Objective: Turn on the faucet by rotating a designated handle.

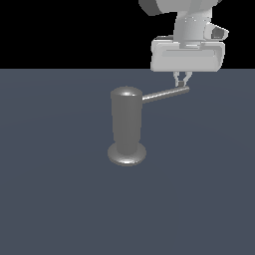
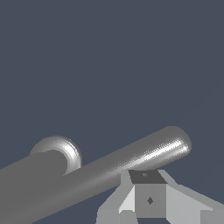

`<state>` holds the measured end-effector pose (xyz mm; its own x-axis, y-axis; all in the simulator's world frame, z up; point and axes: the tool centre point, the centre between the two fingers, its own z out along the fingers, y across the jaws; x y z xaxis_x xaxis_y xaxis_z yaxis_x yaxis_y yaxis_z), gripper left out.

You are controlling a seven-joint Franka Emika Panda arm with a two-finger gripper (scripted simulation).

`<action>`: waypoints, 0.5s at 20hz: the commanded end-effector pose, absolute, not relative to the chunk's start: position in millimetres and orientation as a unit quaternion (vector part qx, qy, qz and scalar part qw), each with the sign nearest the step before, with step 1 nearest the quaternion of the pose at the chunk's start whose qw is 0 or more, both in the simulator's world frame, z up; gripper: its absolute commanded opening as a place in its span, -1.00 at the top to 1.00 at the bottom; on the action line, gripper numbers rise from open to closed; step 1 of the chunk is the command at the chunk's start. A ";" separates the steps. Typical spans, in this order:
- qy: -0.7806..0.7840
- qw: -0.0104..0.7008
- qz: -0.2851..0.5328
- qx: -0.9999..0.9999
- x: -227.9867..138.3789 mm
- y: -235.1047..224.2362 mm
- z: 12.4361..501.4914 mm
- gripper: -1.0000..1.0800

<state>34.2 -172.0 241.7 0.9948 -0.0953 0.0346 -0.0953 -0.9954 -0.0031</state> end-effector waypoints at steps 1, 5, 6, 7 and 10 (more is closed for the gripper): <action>0.059 -0.001 -0.005 -0.998 35.1 -185.9 225.1 1.00; 0.061 0.000 -0.004 -0.998 45.7 -187.2 223.4 1.00; 0.062 0.000 -0.003 -0.998 48.3 -187.5 223.1 1.00; 0.062 0.000 -0.003 -0.998 50.9 -187.8 222.7 1.00; 0.063 0.000 -0.002 -0.998 58.6 -188.9 221.4 1.00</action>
